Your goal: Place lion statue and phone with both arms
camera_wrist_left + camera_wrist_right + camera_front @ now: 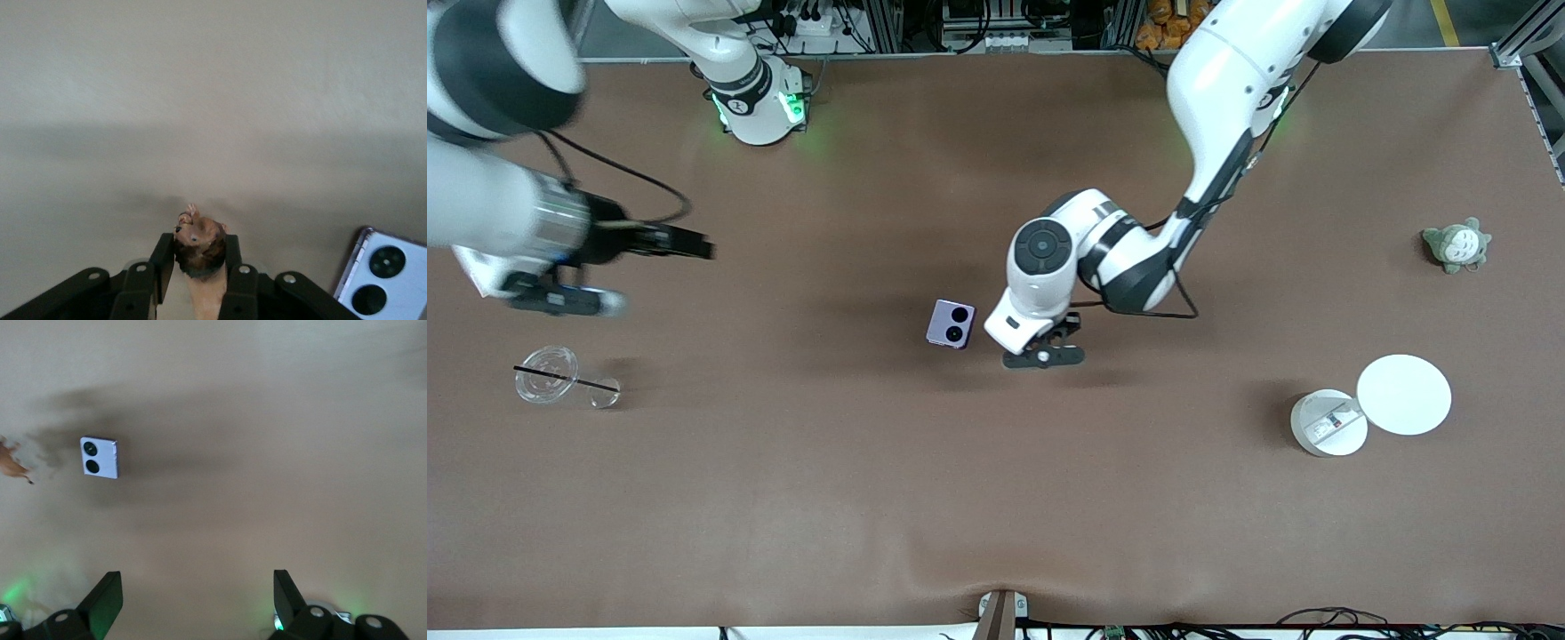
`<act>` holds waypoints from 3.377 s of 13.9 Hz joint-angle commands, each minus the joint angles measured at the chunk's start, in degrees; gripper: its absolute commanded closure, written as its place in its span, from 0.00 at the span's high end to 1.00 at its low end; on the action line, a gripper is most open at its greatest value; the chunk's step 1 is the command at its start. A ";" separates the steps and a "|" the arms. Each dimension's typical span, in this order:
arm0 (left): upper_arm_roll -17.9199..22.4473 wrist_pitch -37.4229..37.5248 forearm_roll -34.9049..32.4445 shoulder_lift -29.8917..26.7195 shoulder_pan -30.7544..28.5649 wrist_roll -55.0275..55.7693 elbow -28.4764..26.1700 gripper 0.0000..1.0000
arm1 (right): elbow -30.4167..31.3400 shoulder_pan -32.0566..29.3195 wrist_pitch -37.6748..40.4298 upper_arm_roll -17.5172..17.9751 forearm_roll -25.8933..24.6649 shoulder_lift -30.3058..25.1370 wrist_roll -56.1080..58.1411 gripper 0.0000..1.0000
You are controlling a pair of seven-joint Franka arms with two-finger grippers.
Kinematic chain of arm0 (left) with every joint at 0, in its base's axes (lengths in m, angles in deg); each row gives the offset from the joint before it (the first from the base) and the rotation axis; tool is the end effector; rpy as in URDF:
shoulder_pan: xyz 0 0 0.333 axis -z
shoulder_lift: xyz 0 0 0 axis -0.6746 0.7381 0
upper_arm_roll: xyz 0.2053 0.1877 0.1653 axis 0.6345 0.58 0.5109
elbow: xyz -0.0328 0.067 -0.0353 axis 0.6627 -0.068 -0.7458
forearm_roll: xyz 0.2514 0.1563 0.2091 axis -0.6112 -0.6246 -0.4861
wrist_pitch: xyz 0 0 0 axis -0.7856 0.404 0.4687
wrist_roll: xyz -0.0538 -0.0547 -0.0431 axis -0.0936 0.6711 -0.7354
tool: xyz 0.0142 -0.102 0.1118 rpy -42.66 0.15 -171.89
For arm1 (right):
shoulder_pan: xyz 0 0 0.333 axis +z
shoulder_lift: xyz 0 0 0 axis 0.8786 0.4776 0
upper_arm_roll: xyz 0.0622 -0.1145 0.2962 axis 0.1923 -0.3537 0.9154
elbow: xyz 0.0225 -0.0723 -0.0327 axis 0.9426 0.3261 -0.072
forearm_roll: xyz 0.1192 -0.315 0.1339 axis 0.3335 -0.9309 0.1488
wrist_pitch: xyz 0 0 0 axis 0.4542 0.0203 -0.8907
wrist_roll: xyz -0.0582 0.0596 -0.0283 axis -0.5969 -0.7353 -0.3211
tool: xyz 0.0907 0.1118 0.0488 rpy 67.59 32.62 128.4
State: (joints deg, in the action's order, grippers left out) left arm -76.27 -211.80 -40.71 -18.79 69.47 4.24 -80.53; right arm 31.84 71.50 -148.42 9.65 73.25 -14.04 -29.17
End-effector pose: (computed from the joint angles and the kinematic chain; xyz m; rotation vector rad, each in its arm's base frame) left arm 0.5420 -0.4372 0.2534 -3.1128 -0.0802 -0.0302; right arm 0.5301 0.1248 0.4951 -2.9348 0.1391 0.4530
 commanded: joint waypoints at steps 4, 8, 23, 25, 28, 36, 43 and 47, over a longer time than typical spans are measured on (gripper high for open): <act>-0.17 6.92 -1.18 -6.55 -10.06 -9.38 -1.68 0.00 | -0.22 12.11 -10.96 -0.49 0.72 7.95 -12.91 1.00; -0.26 6.84 -1.26 -6.21 -17.27 -17.63 -2.21 0.00 | 0.66 18.26 -19.49 -0.49 0.63 15.06 -15.81 1.00; -0.61 -4.68 -0.39 0.03 -33.55 -49.21 -2.82 0.00 | 10.24 29.08 -48.25 -0.49 1.07 27.12 -24.08 1.00; -0.61 -4.85 -0.39 0.38 -33.64 -49.21 -2.82 0.00 | 10.16 29.08 -49.38 -0.49 1.16 27.82 -25.12 1.00; -0.61 -4.85 -0.39 0.82 -33.55 -49.21 -2.82 0.00 | 10.16 29.08 -51.32 -0.49 1.16 28.70 -25.30 1.00; -0.52 -4.85 -0.21 1.35 -33.72 -49.21 -2.91 1.00 | 10.16 29.70 -53.17 -0.49 0.98 30.55 -26.45 1.00; -1.74 4.70 -0.30 -6.54 -33.02 -48.68 -2.91 1.00 | 3.67 24.44 -35.90 -1.63 -0.16 27.30 -25.92 0.00; -3.25 14.02 -0.21 -15.94 -33.46 -48.59 -2.30 1.00 | 2.51 18.82 -29.36 -4.62 -1.30 21.86 -20.23 0.00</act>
State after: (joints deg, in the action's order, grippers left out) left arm -79.34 -202.04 -40.78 -28.72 36.37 -44.50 -81.57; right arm 33.39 93.95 -180.21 4.75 72.65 11.34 -52.45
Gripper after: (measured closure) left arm 0.000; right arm 0.163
